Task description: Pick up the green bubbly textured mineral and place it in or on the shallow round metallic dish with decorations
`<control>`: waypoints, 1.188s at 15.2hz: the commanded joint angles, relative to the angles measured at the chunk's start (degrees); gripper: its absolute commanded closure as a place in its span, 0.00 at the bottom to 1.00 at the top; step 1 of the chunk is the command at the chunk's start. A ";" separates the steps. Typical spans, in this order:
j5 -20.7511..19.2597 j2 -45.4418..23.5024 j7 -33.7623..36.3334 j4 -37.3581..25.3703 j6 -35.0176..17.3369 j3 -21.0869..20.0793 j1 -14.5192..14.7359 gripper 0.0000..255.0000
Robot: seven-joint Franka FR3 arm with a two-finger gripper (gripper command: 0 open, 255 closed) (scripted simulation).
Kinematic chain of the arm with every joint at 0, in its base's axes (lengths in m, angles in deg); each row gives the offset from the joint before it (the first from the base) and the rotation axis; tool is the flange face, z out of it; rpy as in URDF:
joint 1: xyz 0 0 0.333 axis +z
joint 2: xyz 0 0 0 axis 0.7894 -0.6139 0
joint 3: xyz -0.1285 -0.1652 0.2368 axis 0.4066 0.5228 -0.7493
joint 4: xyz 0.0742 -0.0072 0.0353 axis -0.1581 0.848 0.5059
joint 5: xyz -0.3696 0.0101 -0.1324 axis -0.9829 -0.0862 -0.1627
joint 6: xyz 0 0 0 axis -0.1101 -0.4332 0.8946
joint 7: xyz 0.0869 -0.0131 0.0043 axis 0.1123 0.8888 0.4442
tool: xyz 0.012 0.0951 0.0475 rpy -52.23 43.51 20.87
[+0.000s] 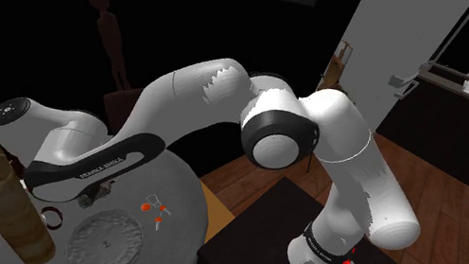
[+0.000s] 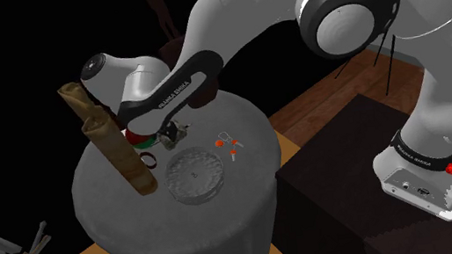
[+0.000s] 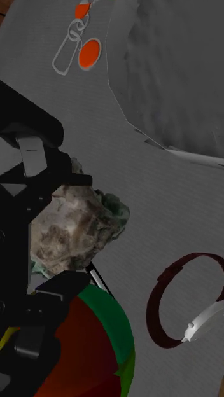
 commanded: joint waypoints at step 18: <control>0.08 1.54 -0.73 2.55 1.33 -0.26 -0.18 1.00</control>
